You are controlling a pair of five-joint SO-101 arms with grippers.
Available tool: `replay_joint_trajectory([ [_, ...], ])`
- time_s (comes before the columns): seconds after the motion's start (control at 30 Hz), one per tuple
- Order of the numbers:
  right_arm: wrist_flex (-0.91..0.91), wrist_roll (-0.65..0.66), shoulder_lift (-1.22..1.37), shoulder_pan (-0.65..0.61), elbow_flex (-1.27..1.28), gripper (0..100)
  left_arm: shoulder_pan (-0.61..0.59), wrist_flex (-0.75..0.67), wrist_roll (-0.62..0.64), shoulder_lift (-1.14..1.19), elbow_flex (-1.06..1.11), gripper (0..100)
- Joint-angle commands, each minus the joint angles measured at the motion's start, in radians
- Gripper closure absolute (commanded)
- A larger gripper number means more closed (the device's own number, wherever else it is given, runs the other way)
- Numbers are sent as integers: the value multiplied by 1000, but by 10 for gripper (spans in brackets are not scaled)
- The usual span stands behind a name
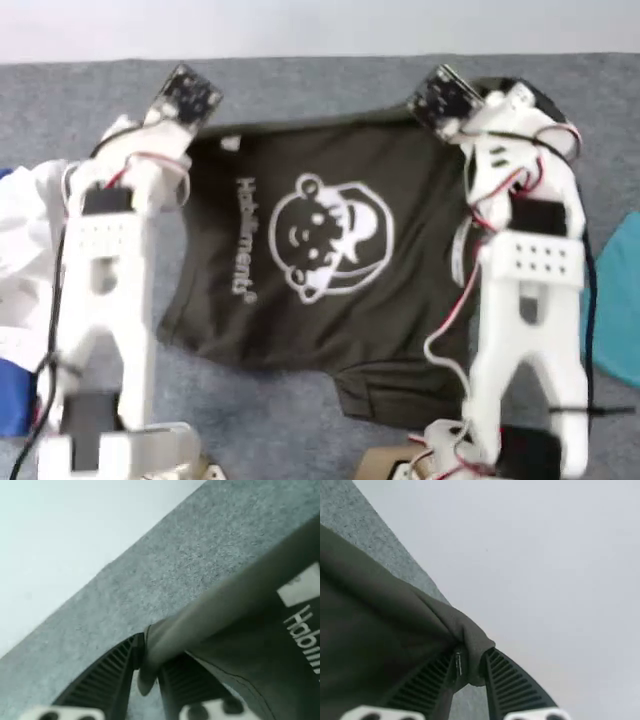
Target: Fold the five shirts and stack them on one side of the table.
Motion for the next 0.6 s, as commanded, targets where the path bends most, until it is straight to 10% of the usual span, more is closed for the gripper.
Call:
replay_joint_trajectory([
  [0.0, -76, 23, 96, -7, -132, 987, -3, -23, -12, 164, -219, 995],
  [0.57, -58, 40, 568, -25, -744, 987, -5, 313, -12, 756, -1170, 995],
])
